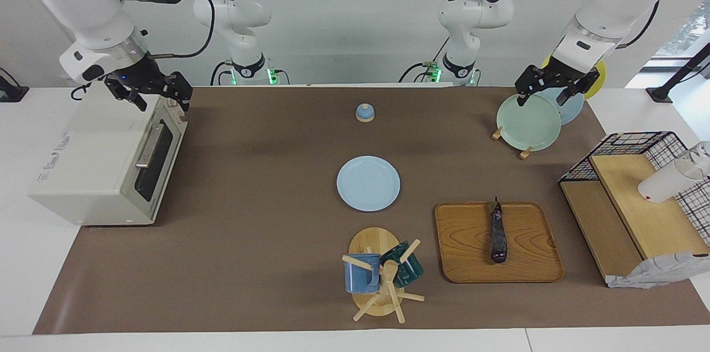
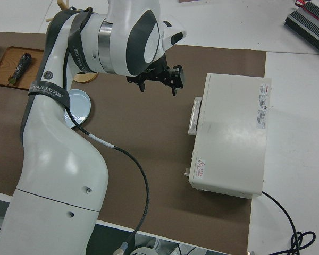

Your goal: Put eggplant into oven

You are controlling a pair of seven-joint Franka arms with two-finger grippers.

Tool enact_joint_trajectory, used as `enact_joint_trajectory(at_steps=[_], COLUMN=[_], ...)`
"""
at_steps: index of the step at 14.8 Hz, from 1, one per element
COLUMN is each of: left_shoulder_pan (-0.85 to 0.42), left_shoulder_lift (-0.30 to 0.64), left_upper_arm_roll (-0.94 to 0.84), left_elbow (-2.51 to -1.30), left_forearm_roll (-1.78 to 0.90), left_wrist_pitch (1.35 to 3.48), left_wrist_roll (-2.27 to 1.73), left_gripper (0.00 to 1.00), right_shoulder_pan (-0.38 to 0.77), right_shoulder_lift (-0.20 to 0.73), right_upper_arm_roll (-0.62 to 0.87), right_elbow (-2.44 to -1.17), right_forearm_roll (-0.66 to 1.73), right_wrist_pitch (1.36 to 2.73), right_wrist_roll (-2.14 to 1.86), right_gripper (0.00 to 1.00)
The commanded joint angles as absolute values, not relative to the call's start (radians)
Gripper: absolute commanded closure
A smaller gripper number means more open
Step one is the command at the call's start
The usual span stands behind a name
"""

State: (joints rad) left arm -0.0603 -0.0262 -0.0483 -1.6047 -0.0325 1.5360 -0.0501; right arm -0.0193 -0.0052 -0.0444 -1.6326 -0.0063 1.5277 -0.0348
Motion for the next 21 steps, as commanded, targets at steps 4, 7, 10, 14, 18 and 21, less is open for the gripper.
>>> enact_joint_trajectory(at_steps=[4, 7, 10, 14, 18, 21], left_shoulder_pan=[-0.06, -0.06, -0.06, -0.072, -0.074, -0.083], left_shoulder_lift=[-0.034, -0.037, -0.023, 0.07, 0.237, 0.351], left_upper_arm_roll=[-0.043, -0.04, -0.041, -0.043, -0.049, -0.048], left_elbow=[-1.601, -1.624, -1.634, -1.629, -1.626, -1.628], left_forearm_roll=[-0.035, -0.037, -0.037, -0.037, -0.037, -0.035], left_wrist_pitch=[1.535, 1.578, 1.627, 1.719, 1.879, 2.006], left_wrist_roll=[-0.063, -0.063, -0.058, -0.055, -0.028, 0.056], left_gripper=[0.0, 0.0, 0.0, 0.0, 0.0, 0.0], right_shoulder_pan=[-0.026, -0.028, -0.026, -0.037, -0.038, -0.064], right_shoulder_lift=[-0.017, -0.017, -0.028, -0.063, -0.086, -0.043], right_upper_arm_roll=[-0.038, -0.038, -0.038, -0.038, -0.043, -0.044], right_elbow=[-1.635, -1.635, -1.664, -1.773, -1.919, -1.98], right_forearm_roll=[0.018, 0.018, 0.02, 0.009, -0.114, -0.199], right_wrist_pitch=[1.523, 1.523, 1.538, 1.679, 1.816, 1.887], right_wrist_roll=[-0.02, -0.025, -0.076, -0.154, -0.125, 0.029], right_gripper=[0.0, 0.0, 0.11, 1.0, 1.0, 1.0])
